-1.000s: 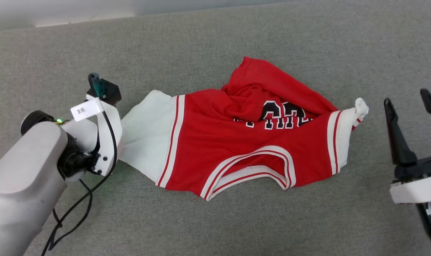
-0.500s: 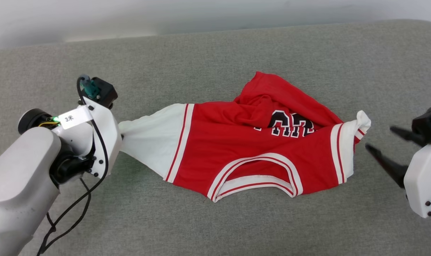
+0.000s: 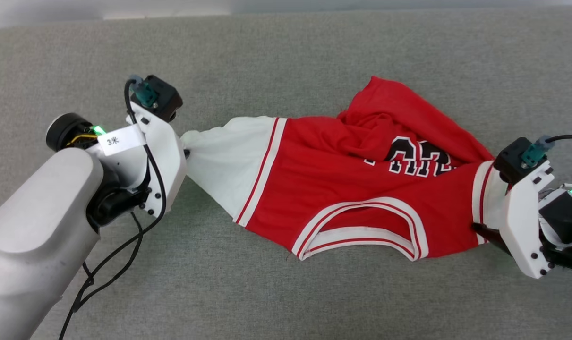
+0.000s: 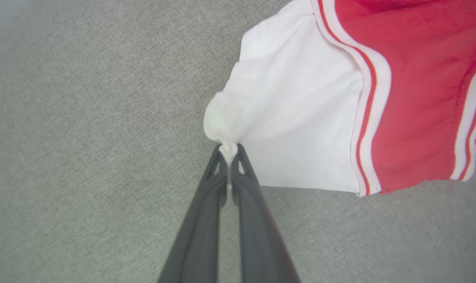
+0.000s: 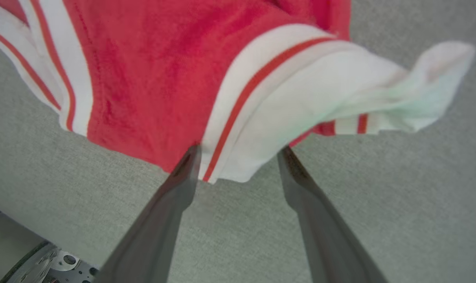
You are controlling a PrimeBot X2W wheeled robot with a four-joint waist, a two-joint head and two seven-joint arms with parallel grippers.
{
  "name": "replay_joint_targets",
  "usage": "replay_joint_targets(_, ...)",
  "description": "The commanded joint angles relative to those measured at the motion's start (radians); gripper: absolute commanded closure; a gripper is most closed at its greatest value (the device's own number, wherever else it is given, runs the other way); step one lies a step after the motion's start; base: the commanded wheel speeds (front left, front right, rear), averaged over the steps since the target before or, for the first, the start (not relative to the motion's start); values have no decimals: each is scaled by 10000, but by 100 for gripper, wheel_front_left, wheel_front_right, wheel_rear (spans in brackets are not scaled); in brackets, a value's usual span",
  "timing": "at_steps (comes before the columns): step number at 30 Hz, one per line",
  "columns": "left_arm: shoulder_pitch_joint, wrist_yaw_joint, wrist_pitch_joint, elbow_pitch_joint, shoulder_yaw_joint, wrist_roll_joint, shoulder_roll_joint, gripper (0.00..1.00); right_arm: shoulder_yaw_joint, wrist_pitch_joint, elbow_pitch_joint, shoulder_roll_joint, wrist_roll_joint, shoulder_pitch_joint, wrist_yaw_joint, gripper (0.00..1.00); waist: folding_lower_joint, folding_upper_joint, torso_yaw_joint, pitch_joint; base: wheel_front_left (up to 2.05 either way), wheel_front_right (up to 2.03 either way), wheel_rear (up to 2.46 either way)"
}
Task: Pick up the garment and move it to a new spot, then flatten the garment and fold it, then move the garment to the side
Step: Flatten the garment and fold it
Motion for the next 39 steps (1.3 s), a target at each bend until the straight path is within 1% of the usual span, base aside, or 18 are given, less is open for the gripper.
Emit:
replay_joint_targets(1,-177,-2,-94,-22,-27,75,-72,100,198,-105,297,139,100,-204,-5,0,0,0,205,272,0,0,0)
replay_joint_targets(3,-290,-8,-171,-18,-39,101,-116,100,569,-196,688,255,228,-293,-4,0,0,0,305,432,0,0,0)
replay_joint_targets(8,-432,-23,-417,37,-103,132,-221,100,1952,-427,1292,131,708,-187,10,0,0,0,397,643,0,0,0)
replay_joint_targets(9,-416,-27,-440,55,-123,120,-220,100,2054,-642,1340,128,823,-222,10,34,0,0,389,653,0,0,0)
replay_joint_targets(10,-415,-28,-496,66,-143,109,-217,100,2090,-873,1385,109,926,-288,9,100,0,0,381,651,0,0,0)
replay_joint_targets(13,-370,-20,-672,94,-194,82,-171,100,2185,-1432,1406,-119,1226,-426,9,100,0,0,311,529,0,0,0)
replay_joint_targets(17,-66,-28,-1007,8,-166,-118,-73,100,2164,-2189,1080,-616,1622,-294,9,100,0,0,193,111,0,0,0)
replay_joint_targets(23,578,-25,-1609,-627,87,-469,469,100,1662,-3267,122,-1349,2028,194,-4,100,0,0,32,-719,0,0,0)
replay_joint_targets(26,837,103,-1770,-1146,364,-695,803,100,1205,-3593,-445,-1645,2128,522,-4,100,0,0,7,-1068,0,0,0)
replay_joint_targets(29,987,294,-1827,-1719,641,-869,1160,100,572,-3742,-996,-1872,2216,718,-4,100,0,0,13,-1357,0,0,0)
replay_joint_targets(31,1020,409,-1808,-2088,816,-1027,1311,100,104,-3769,-1289,-1901,2302,836,-4,100,0,0,30,-1500,0,0,0)
replay_joint_targets(35,750,586,-1793,-2799,1217,-1331,1432,100,-858,-3622,-1715,-1847,2272,578,-4,100,0,0,74,-1613,0,0,0)
replay_joint_targets(39,152,675,-1732,-3178,1442,-1358,1282,100,-1577,-3159,-1957,-1669,2157,22,-4,100,0,0,180,-1496,0,0,0)
